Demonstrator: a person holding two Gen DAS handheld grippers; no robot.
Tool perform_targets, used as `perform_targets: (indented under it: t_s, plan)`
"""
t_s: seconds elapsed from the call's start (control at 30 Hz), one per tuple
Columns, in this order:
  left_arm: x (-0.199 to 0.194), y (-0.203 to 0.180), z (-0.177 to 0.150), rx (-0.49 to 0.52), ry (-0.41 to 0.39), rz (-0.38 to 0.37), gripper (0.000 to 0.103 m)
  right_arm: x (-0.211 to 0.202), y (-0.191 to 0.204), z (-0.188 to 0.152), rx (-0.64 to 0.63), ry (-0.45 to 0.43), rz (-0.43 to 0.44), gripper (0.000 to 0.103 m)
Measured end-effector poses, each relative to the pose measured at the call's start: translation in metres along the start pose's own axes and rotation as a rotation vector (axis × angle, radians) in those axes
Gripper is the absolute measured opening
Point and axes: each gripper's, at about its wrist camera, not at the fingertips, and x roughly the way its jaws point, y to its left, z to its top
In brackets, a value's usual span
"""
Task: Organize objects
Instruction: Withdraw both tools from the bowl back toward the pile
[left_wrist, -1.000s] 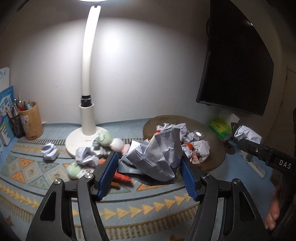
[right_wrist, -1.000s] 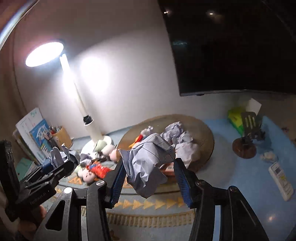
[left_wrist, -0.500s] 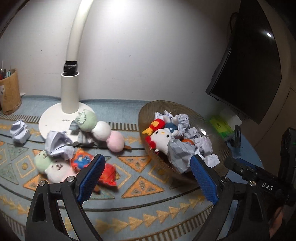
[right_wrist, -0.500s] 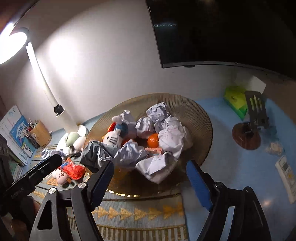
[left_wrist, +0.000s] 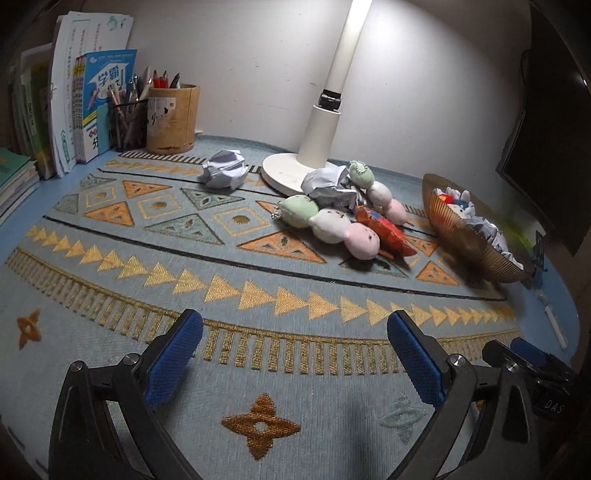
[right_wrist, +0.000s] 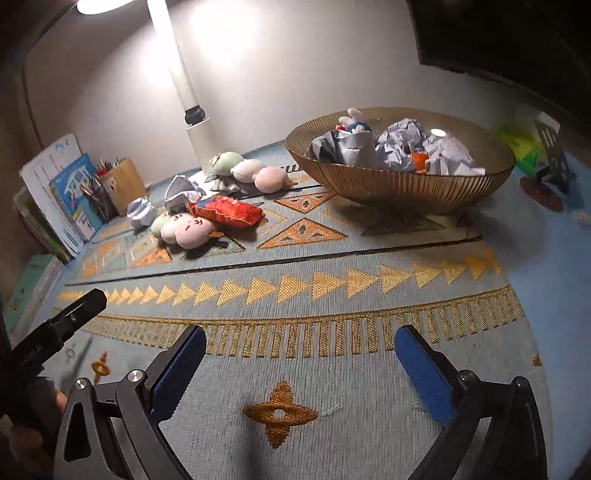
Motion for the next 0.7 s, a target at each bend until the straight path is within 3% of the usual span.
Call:
perform_targets:
  t_s: [0.07,0.13,0.33,0.7]
  plan:
    - [-0.003,0.000,0.000,0.002,-0.025,-0.027,0.101,0.003,0.011,-0.003,-0.059,0.014,-0.016,0.103]
    - [0.002,-0.002,0.000,0.018,-0.008,-0.004,0.101,0.010,0.011,-0.003,-0.068,0.051,-0.040,0.103]
    - [-0.006,-0.007,-0.003,0.044,-0.039,0.012,0.102,0.019,-0.023,0.000,0.106,0.093,-0.028,0.103]
    - [-0.004,-0.001,-0.002,0.017,-0.028,0.005,0.102,0.022,-0.018,0.001,0.096,0.117,-0.034,0.103]
